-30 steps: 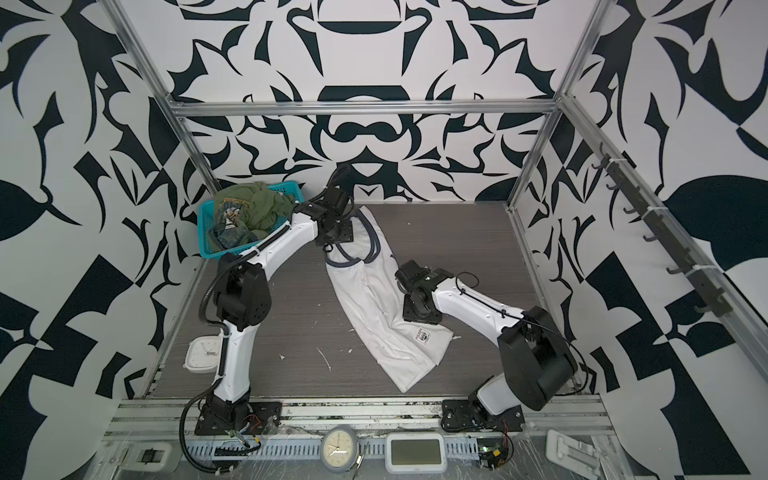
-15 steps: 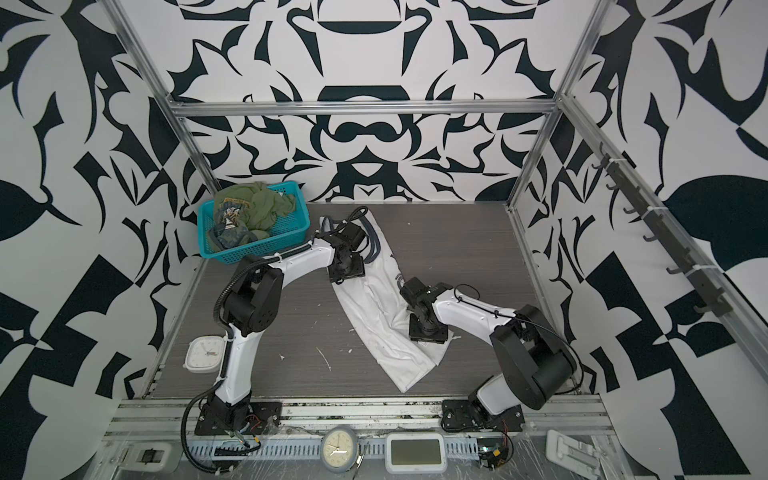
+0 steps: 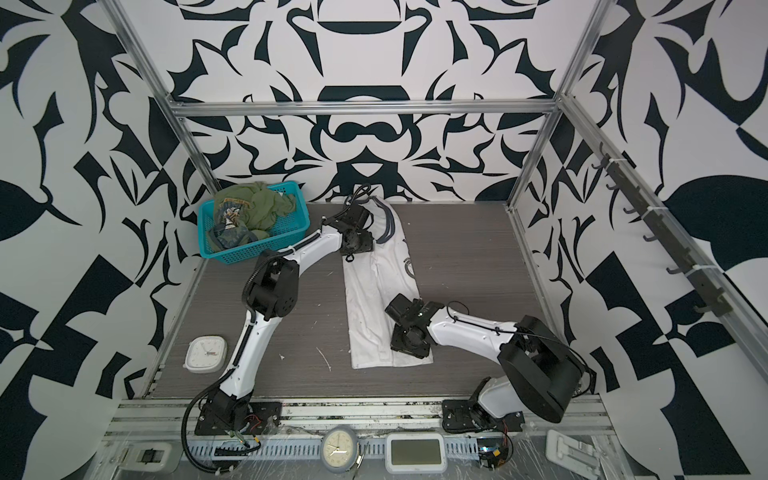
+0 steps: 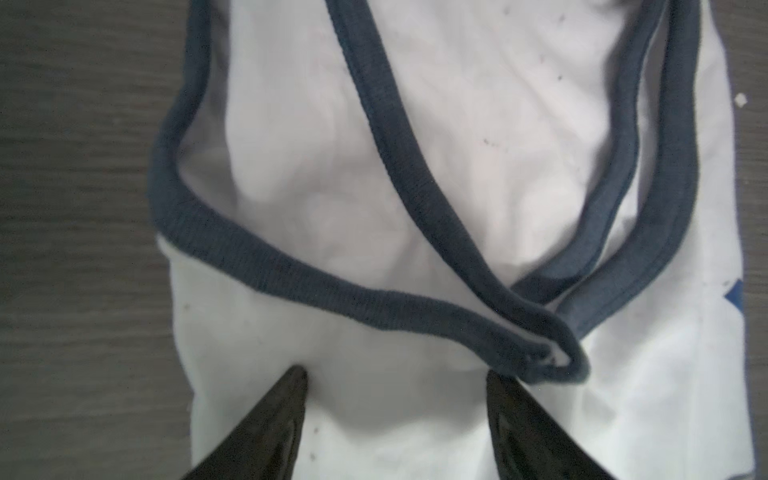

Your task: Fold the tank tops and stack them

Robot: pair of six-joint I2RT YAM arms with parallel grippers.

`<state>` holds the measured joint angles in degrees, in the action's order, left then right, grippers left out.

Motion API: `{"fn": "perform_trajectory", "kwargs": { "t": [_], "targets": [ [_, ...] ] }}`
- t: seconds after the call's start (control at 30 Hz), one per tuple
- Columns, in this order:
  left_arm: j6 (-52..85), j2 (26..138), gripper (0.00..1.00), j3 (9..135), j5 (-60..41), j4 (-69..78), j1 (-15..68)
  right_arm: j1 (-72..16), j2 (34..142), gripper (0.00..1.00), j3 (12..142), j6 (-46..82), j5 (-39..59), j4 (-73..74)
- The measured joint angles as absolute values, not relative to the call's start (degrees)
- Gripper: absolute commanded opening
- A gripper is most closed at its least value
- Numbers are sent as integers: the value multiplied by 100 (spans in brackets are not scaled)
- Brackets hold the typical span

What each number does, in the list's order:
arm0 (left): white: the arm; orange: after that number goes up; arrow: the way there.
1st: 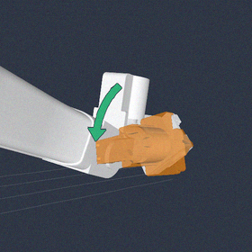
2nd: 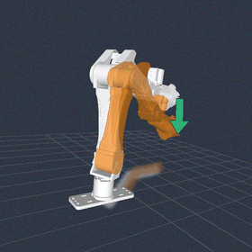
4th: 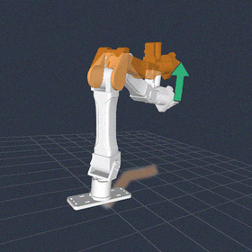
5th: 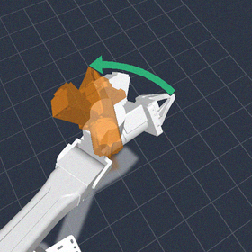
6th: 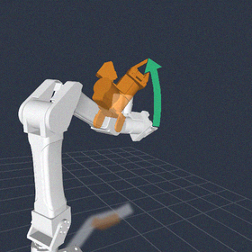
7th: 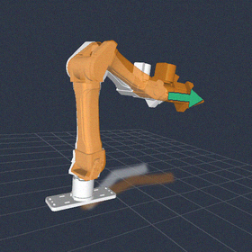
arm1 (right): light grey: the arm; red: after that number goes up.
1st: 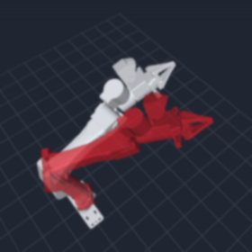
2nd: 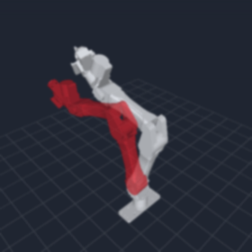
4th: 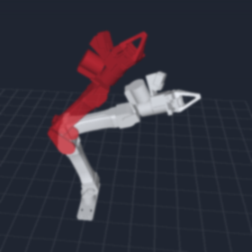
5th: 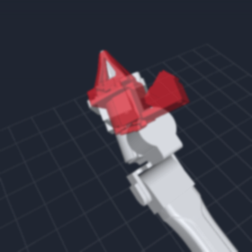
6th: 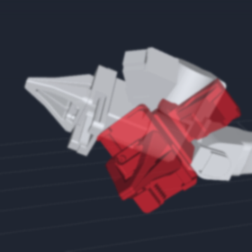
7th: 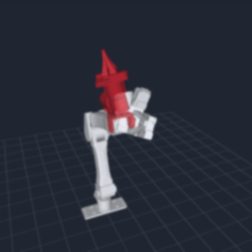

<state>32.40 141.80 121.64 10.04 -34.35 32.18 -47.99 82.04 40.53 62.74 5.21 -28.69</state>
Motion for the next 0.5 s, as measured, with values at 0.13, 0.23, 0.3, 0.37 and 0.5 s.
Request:
{"fn": "perform_trajectory", "kwargs": {
  "t": [0.13,0.23,0.3,0.37,0.5],
  "targets": [
    [3070,14202,75,12278,961,-3658,3216,-5072,8267,49,4132,6436,668,-2801],
    [3026,14033,79,12156,958,-3909,3245,-5151,8143,49,4209,6388,600,-3015],
    [3059,13609,79,11688,1000,-3999,3293,-5164,7948,49,4357,6239,373,-3284],
    [3168,12851,79,10897,1055,-4021,3361,-5140,7697,49,4543,5990,64,-3529],
    [3564,11192,77,9463,1144,-3916,3667,-4834,7452,49,4768,5443,-209,-3750]
  ]
}}
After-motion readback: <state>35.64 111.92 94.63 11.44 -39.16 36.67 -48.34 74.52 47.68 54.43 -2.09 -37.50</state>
